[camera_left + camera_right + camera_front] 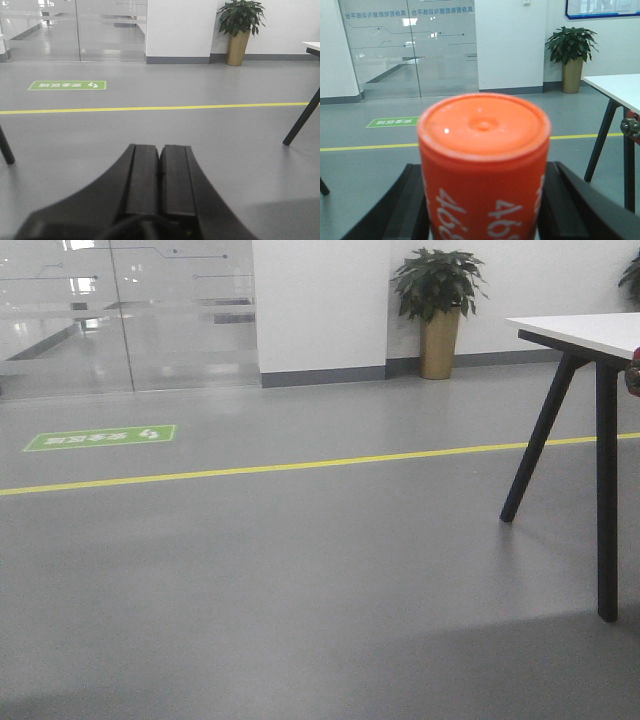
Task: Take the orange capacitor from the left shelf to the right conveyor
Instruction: 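Drive the base to the conveyor belt with the silver tray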
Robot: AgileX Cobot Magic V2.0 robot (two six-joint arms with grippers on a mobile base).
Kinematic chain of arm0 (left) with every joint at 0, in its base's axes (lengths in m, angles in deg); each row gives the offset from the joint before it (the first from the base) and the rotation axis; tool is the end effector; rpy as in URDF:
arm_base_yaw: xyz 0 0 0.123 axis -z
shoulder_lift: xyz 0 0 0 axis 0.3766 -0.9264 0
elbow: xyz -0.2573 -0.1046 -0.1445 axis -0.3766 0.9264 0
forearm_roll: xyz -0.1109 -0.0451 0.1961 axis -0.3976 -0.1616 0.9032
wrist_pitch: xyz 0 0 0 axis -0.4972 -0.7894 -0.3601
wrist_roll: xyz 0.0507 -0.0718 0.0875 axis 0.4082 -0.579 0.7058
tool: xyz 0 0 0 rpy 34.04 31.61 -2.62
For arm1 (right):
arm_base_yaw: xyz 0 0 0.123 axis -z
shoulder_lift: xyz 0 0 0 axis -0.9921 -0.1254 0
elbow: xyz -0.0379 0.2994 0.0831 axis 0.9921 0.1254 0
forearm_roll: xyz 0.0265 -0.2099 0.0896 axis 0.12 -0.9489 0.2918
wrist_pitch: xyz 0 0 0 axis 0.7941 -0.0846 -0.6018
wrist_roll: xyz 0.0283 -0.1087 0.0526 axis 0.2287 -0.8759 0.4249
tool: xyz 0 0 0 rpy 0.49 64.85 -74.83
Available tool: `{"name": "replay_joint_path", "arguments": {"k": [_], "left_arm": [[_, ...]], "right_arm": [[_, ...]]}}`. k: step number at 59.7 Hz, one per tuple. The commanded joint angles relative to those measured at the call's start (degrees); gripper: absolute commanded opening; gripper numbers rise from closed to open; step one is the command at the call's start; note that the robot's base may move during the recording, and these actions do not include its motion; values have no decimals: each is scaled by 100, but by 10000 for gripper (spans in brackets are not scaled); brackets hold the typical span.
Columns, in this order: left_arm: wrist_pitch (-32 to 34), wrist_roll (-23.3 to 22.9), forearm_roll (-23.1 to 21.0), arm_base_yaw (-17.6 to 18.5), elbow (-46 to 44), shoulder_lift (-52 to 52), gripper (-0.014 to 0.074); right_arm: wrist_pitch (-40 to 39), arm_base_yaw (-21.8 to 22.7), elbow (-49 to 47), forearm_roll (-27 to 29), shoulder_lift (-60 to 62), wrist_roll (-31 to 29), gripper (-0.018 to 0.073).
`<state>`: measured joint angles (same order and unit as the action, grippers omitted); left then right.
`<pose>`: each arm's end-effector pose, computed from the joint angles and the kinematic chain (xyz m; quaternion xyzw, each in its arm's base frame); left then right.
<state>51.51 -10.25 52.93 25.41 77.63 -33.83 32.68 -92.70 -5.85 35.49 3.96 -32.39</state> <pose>0.0391 -0.0028 0.1975 0.0059 0.7063 -0.0381 0.7069 0.0103 -0.0011 0.3197 -0.0131 0.6764 0.0959 0.7301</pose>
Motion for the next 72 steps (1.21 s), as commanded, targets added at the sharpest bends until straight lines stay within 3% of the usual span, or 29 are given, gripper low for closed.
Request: {"name": "replay_joint_path", "arguments": {"k": [1, 72], "left_arm": [[519, -10, -13, -9, -17, 68, -127], [519, -10, -13, -9, -17, 68, -127]], "right_arm": [[-515, 36, -160, -41, -73, -12, 106], [-515, 36, -160, -41, -73, -12, 106]]}}
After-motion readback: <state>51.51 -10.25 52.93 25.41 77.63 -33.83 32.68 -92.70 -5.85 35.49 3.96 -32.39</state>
